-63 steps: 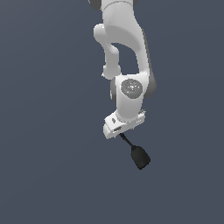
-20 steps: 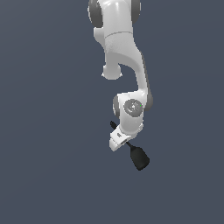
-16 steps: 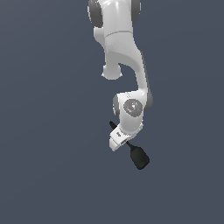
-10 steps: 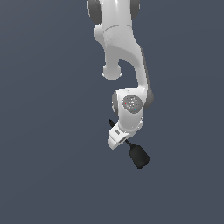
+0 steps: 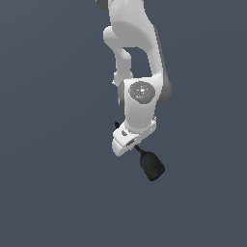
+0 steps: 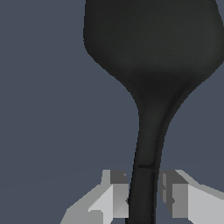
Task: Pick up the object and move it to a goal position.
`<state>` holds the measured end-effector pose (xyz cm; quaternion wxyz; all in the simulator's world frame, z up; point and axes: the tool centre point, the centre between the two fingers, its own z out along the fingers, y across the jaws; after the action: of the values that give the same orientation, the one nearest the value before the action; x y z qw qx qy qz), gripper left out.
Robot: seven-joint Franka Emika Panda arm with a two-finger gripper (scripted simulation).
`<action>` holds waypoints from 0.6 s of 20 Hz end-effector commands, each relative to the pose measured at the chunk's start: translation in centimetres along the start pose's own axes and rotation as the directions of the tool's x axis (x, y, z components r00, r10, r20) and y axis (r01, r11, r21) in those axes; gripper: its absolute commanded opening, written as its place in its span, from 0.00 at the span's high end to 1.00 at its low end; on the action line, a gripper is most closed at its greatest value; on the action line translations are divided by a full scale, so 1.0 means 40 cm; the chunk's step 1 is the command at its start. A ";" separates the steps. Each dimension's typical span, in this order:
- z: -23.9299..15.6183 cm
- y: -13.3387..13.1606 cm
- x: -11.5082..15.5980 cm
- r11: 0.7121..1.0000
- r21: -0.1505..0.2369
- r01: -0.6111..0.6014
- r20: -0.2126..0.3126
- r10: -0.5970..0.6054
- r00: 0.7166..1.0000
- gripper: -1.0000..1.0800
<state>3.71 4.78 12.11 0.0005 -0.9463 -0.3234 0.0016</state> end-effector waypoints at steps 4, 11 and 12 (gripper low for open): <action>-0.168 0.034 -0.026 1.000 -0.001 0.001 -0.003 -0.001 1.000 1.00; -0.376 0.077 -0.059 1.000 -0.001 0.001 -0.003 -0.001 1.000 1.00; -0.405 0.083 -0.064 1.000 -0.001 0.001 -0.003 -0.001 1.000 1.00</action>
<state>3.80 1.04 26.43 0.0007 -0.9462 -0.3236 0.0005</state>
